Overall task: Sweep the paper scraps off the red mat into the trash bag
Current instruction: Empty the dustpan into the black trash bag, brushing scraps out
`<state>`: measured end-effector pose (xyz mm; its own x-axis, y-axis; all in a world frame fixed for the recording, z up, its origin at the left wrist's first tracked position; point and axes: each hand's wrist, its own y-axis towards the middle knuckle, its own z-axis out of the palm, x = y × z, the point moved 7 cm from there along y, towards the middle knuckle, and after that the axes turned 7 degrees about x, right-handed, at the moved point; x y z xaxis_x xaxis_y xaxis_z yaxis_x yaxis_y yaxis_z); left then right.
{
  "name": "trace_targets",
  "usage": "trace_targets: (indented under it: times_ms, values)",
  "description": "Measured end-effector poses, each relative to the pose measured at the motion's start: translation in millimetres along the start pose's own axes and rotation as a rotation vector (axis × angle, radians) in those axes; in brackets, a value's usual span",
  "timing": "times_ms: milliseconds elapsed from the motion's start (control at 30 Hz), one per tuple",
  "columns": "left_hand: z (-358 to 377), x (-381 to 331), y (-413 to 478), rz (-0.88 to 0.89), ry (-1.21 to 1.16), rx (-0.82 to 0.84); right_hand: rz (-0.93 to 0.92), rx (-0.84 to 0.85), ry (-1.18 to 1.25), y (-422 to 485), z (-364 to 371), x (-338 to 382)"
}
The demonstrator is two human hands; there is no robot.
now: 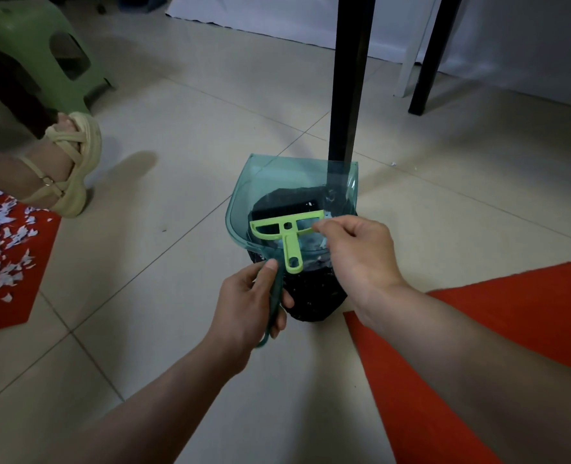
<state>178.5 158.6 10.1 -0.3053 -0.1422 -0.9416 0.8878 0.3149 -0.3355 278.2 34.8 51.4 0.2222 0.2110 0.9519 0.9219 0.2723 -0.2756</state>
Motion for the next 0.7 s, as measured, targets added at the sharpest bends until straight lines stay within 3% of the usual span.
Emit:
trace_targets:
  times_ms: [233,467,700]
  values:
    - [-8,10,17,-0.069,0.053,-0.058,0.057,-0.025,0.010,-4,-22,-22]
    - [-3,18,29,-0.183,0.137,0.009,0.114,-0.016,0.048,-10,-32,-40]
    - [-7,24,26,-0.218,0.195,-0.078,0.137,0.005,0.085,-19,-40,-44]
